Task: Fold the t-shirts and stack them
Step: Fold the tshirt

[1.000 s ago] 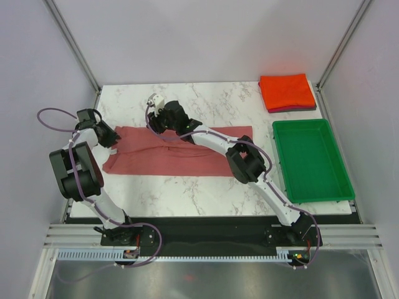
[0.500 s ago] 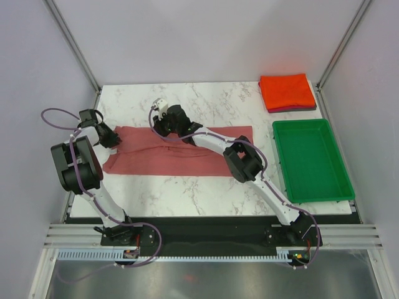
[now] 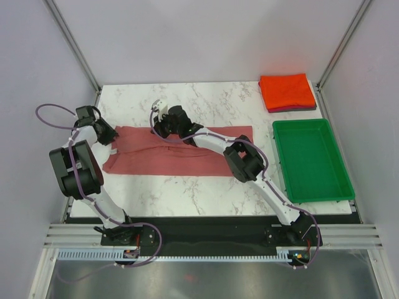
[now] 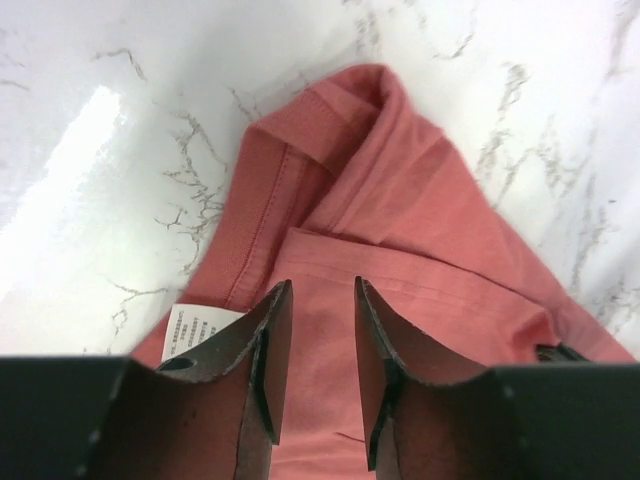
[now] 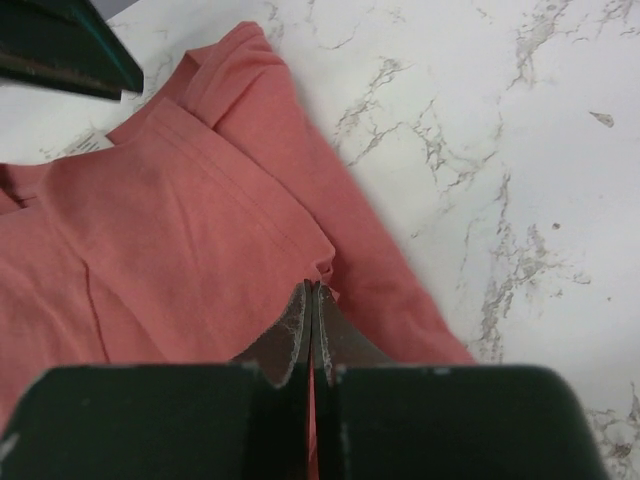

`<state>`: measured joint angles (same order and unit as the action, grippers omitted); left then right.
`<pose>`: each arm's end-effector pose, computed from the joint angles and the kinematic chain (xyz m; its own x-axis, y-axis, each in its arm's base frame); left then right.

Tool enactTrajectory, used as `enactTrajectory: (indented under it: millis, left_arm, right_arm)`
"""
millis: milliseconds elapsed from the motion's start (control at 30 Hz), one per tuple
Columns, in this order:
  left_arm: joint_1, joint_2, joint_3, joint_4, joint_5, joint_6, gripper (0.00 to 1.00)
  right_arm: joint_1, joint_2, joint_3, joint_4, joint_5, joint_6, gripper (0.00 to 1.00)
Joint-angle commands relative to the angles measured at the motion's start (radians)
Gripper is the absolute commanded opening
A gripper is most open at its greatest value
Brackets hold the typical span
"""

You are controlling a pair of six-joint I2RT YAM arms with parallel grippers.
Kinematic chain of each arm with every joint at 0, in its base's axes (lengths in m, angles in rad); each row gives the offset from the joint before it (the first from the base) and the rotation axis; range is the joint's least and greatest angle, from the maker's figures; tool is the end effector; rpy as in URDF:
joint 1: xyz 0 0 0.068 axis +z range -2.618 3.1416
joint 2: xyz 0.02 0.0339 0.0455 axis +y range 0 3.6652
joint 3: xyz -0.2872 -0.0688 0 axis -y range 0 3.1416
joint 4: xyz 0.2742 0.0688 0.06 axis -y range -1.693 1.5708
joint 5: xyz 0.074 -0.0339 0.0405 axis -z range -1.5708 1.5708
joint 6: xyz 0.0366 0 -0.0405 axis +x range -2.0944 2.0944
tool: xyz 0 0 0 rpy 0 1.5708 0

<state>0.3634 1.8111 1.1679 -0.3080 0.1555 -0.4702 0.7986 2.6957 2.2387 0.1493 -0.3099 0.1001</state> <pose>0.3831 0.1396 0.1863 -0.5574 -0.6908 -0.4606 -0.5829 0.7206 -0.3755 0.4493 0.4773 0.1372 -0.2987 -0.1703 -0.9390 -0.8595 0.4757 0.1871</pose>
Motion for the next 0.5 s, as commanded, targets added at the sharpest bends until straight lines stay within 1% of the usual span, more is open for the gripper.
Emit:
enactTrajectory:
  millis: [0, 133, 267, 467]
  left_arm:
    - [0.003, -0.114, 0.024, 0.018, -0.05, 0.033, 0.4]
    - [0.003, -0.145, 0.029, 0.014, -0.068, 0.036, 0.4]
    - [0.003, -0.157, 0.018, 0.007, -0.054, 0.028, 0.41]
    - [0.003, -0.194, -0.022, -0.006, -0.043, 0.022, 0.4]
  right_arm:
    - [0.017, -0.145, -0.074, 0.082, -0.083, -0.016, 0.0]
    - [0.04, -0.226, -0.2, 0.099, -0.086, -0.053, 0.0]
    - [0.06, -0.321, -0.37, 0.13, -0.129, -0.056, 0.0]
    - [0.094, -0.422, -0.537, 0.122, -0.138, -0.092, 0.0]
